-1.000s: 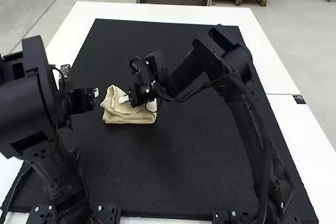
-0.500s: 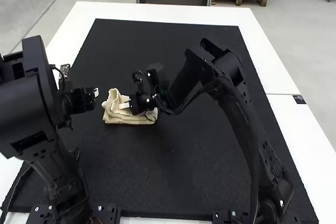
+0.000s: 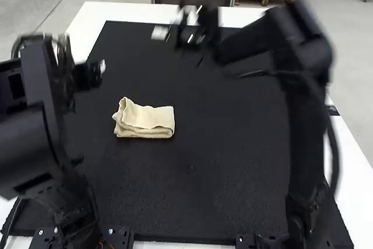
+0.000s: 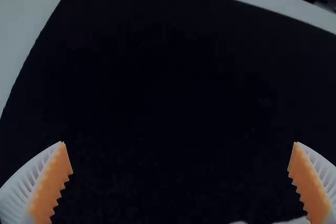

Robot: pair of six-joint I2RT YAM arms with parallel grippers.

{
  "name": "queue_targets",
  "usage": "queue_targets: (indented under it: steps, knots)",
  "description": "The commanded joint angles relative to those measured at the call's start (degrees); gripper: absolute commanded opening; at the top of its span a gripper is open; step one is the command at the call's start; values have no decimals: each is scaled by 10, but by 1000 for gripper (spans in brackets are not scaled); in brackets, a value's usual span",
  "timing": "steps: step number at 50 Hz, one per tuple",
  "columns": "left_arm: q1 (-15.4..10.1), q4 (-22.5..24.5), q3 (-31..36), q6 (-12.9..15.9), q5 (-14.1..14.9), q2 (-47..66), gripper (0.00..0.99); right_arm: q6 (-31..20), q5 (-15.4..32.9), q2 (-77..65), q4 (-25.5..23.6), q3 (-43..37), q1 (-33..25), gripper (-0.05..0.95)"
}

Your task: Fold the towel.

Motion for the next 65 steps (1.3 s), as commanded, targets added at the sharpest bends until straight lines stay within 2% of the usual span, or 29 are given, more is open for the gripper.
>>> queue_targets:
  steps: [1, 8, 14, 16, 18, 26, 40, 48, 54, 60, 65]
  knots:
    - [-39, -4, 49, -50, -11, -37, 967, -1, 29, -92, -12, 4, -39, -21]
    - [-104, -22, 94, -87, -59, -81, 967, -2, 44, -192, -32, -25, -94, -18]
    - [-160, -46, 122, -95, -106, -116, 966, -2, 56, -271, -31, -69, -141, -7]
    - [-181, -52, 129, -98, -130, -129, 966, -3, 61, -301, -31, -90, -160, -5]
    - [-189, -58, 137, -100, -135, -139, 966, -3, 62, -329, -31, -107, -175, -3]
    - [-169, -80, 142, -104, -135, -168, 957, -2, 64, -429, -37, -175, -222, -3]
    - [-182, -91, 135, -103, -135, -251, 957, 23, 70, -578, -39, -266, -269, 5]
    - [-184, -75, 104, -105, -135, -332, 957, 30, 58, -675, -36, -317, -291, 8]
    - [-184, -59, 64, -127, -135, -409, 957, 48, 53, -767, -33, -359, -297, 10]
    - [-183, -63, 37, -139, -136, -488, 956, 75, 52, -861, -33, -401, -319, 10]
    - [-183, -64, 16, -171, -139, -558, 954, 100, 33, -937, -32, -433, -346, 10]
